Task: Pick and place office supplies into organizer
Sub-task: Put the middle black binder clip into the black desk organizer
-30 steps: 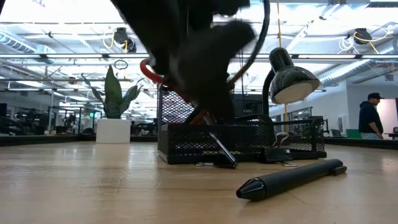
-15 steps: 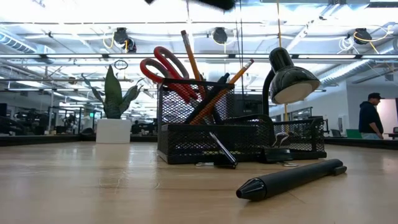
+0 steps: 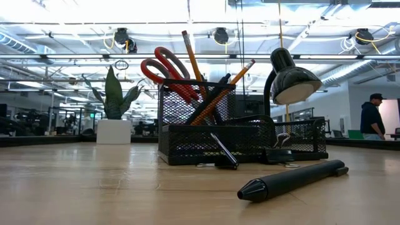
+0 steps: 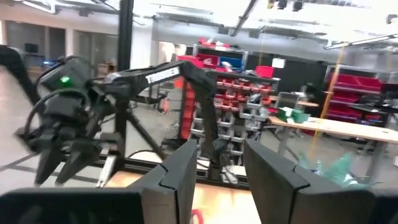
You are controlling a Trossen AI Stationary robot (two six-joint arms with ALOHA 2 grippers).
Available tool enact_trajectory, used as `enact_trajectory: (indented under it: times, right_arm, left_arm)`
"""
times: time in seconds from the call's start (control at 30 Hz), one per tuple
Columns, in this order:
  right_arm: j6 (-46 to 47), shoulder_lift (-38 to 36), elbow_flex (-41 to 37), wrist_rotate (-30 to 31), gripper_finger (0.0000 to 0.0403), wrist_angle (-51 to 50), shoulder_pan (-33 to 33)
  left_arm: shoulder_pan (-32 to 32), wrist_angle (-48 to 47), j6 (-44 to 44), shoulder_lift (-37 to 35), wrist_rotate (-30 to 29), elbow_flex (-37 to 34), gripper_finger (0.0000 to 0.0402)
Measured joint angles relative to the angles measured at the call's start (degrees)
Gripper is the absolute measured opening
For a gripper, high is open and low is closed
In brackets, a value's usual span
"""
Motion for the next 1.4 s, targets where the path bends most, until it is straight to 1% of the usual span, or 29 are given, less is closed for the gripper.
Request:
enact_trajectory:
  times: [0.07,0.2,0.37,0.5,0.7,0.9,1.07,1.2,1.4]
  right_arm:
    - [0.93,0.01,0.00,-2.69,0.0123,-0.39,-0.02]
    - [2.50,0.14,0.00,-10.00,0.0123,-0.39,0.02]
    - [2.64,1.29,0.00,-18.79,0.0123,-0.47,0.03]
    - [2.60,3.47,0.00,-22.87,0.0123,-0.62,0.86]
    - [2.72,8.88,0.00,-22.87,0.0123,-0.40,5.31]
    - [2.72,15.23,0.00,-22.83,0.0123,2.34,10.72]
    - [4.19,19.35,0.00,-22.23,0.0123,4.87,13.74]
    - [6.84,22.19,0.00,-19.61,0.0123,5.20,15.46]
    - [9.89,26.11,0.00,-18.79,0.0123,5.21,17.35]
  left_arm:
    - [-1.33,0.12,0.98,-0.82,0.09,0.00,0.0141]
    - [-3.94,-1.54,1.66,-2.88,-0.07,0.00,0.0141]
    - [-6.90,-3.23,4.38,-5.72,-2.65,0.00,0.0141]
    - [-8.74,-7.03,4.36,-8.23,-4.61,0.00,0.0141]
    - [-10.32,-14.42,-0.30,-11.49,-8.76,0.00,0.0141]
    - [-10.84,-20.99,-5.40,-13.24,-9.65,0.00,0.0141]
    - [-10.84,-22.36,-6.15,-13.27,-9.68,0.00,0.0141]
    - [-10.84,-22.84,-6.10,-13.27,-9.68,0.00,0.0141]
    - [-10.84,-23.61,-6.52,-13.27,-9.71,0.00,0.0141]
